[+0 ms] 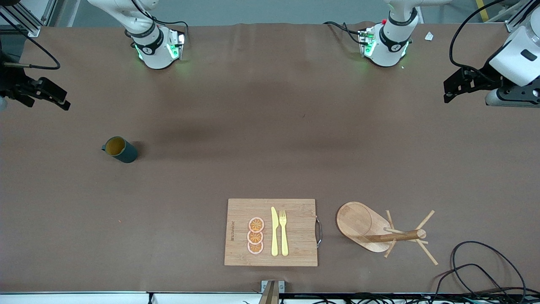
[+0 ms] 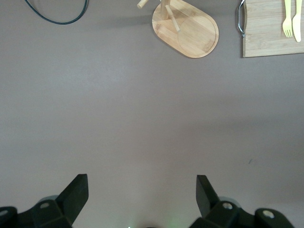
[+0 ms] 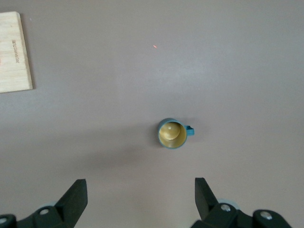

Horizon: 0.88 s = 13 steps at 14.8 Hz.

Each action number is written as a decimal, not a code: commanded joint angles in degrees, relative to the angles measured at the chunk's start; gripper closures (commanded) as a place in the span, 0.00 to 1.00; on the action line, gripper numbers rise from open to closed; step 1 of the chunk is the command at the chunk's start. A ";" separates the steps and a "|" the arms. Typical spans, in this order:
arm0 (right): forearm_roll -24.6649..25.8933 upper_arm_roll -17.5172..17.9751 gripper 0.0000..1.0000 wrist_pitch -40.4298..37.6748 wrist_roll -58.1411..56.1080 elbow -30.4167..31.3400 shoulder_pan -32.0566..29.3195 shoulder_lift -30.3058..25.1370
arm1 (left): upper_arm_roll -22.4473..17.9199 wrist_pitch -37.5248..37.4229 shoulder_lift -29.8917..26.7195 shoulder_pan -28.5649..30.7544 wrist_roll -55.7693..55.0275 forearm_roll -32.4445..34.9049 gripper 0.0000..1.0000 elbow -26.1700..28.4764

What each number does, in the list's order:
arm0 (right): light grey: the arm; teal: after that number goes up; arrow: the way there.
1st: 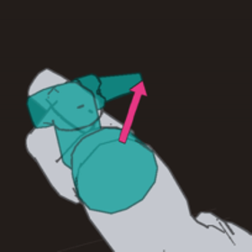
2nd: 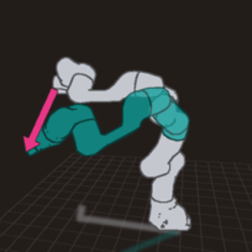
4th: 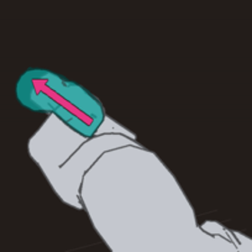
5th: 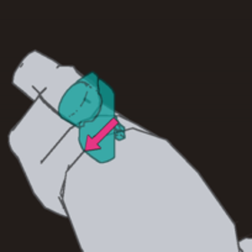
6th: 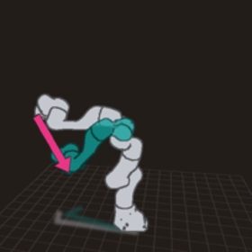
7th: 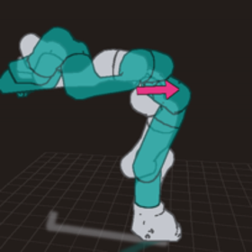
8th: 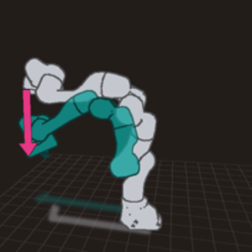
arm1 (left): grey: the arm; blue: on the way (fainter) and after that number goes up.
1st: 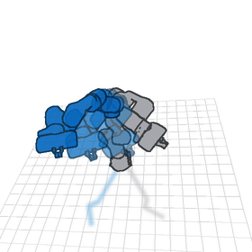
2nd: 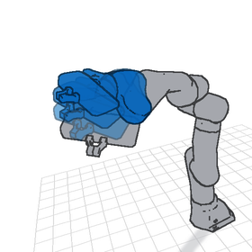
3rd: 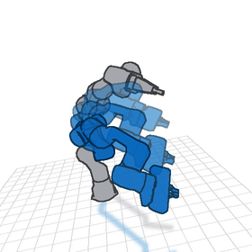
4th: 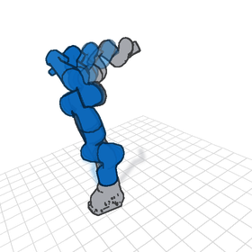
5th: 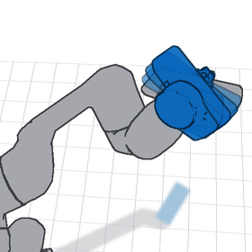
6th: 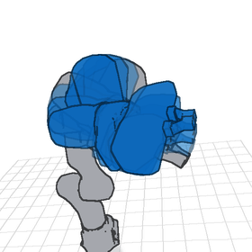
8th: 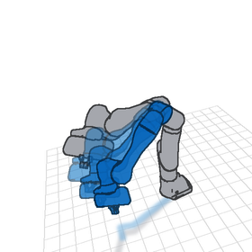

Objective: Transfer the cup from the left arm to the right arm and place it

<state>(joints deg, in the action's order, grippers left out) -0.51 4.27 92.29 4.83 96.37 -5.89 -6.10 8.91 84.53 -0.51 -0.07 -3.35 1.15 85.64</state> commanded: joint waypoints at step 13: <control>2.71 -4.27 0.00 -1.06 0.27 -12.52 5.19 8.74 | 0.49 -0.24 -0.10 0.07 0.80 0.17 0.00 -0.65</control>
<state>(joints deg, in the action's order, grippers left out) 1.40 0.60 91.91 4.98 85.12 -1.14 2.10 9.06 84.53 -0.51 -0.09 -3.35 1.15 85.63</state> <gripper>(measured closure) 0.000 0.000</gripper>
